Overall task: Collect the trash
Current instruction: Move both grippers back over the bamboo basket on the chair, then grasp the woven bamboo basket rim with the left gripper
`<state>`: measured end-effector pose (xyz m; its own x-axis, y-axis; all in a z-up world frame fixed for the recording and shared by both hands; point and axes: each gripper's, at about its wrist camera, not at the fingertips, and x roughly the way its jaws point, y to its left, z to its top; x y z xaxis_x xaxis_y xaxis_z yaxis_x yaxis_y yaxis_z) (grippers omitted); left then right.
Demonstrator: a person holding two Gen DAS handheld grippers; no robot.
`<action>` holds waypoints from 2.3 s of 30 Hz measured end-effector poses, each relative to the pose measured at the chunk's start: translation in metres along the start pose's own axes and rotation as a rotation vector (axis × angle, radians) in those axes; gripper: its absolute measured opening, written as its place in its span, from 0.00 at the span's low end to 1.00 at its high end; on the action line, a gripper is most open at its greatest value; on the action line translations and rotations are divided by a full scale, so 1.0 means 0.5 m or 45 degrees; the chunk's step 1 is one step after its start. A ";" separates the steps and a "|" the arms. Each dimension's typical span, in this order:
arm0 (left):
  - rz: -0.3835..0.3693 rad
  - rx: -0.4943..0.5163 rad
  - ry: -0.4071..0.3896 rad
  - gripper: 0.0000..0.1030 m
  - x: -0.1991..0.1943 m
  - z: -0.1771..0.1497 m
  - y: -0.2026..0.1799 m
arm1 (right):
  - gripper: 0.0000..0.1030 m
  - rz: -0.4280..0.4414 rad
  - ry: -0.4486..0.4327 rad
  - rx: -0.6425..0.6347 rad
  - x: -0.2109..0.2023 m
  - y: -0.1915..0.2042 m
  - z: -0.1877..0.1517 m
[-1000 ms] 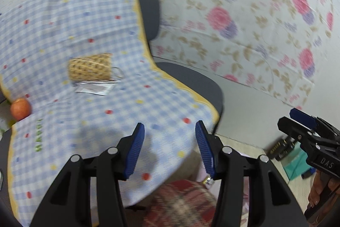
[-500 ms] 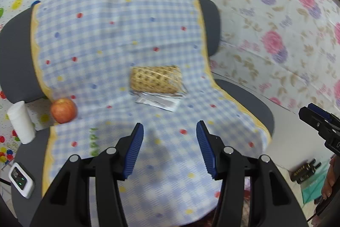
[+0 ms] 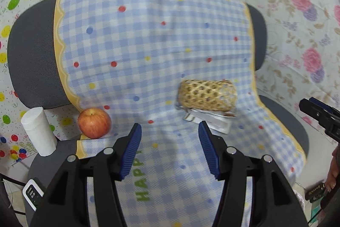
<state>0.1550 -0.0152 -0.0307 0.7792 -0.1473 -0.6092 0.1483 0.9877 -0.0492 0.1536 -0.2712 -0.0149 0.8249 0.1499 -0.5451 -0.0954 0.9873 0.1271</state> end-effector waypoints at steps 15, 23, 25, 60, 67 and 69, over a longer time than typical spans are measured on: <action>0.044 -0.051 0.089 0.53 0.174 0.018 0.050 | 0.59 0.036 0.107 -0.104 0.277 0.019 0.015; 0.056 -0.053 0.114 0.53 0.195 0.011 0.061 | 0.54 0.068 0.219 -0.132 0.355 0.032 0.011; 0.062 -0.061 0.116 0.53 0.193 0.009 0.066 | 0.48 0.091 0.243 -0.138 0.360 0.040 0.009; 0.093 0.056 0.158 0.53 0.260 0.021 -0.111 | 0.48 0.010 0.125 -0.075 0.158 -0.033 -0.040; 0.183 0.037 0.283 0.38 0.311 -0.010 -0.056 | 0.53 0.070 0.223 -0.036 0.227 -0.037 -0.048; 0.144 -0.008 0.306 0.24 0.315 -0.018 -0.028 | 0.59 0.088 0.243 -0.020 0.252 -0.033 -0.048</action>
<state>0.2701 -0.0519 -0.1330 0.6237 -0.0202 -0.7814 0.0643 0.9976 0.0256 0.2459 -0.2675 -0.1055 0.6959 0.2228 -0.6827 -0.1580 0.9749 0.1571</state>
